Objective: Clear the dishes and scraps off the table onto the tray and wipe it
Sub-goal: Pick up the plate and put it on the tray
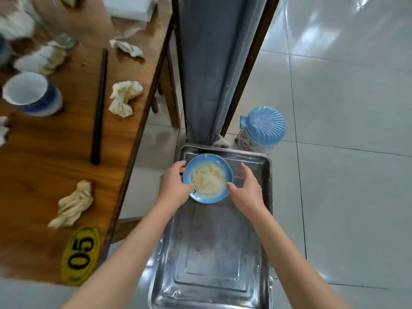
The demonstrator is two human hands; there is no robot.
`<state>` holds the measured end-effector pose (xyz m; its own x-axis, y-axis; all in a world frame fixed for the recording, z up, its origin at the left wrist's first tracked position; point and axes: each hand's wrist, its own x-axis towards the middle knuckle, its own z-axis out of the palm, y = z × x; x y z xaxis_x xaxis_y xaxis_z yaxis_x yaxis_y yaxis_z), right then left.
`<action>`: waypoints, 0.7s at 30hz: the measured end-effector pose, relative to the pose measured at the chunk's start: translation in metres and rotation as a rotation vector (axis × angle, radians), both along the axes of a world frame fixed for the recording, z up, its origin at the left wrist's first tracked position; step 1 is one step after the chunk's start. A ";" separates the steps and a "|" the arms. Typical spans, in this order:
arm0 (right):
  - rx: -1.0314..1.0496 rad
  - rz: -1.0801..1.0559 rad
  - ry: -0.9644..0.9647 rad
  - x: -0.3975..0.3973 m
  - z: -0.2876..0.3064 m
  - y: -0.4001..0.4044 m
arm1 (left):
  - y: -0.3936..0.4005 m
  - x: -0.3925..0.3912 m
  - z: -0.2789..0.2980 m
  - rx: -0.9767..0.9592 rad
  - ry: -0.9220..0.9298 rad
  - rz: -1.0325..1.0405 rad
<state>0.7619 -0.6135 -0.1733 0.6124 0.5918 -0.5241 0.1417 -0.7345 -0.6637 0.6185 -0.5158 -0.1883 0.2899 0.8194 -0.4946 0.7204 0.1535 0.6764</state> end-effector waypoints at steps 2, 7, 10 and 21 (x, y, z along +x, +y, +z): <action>0.042 0.029 -0.003 -0.006 0.035 -0.003 | -0.006 -0.006 0.037 0.045 -0.006 -0.053; 0.194 0.105 0.040 -0.032 0.124 -0.009 | -0.029 -0.041 0.137 0.138 -0.066 -0.115; 0.253 0.157 0.055 -0.058 0.174 -0.009 | -0.037 -0.077 0.189 0.205 -0.097 -0.082; 0.284 0.390 -0.031 -0.183 0.268 0.027 | 0.020 -0.218 0.281 0.326 -0.132 -0.040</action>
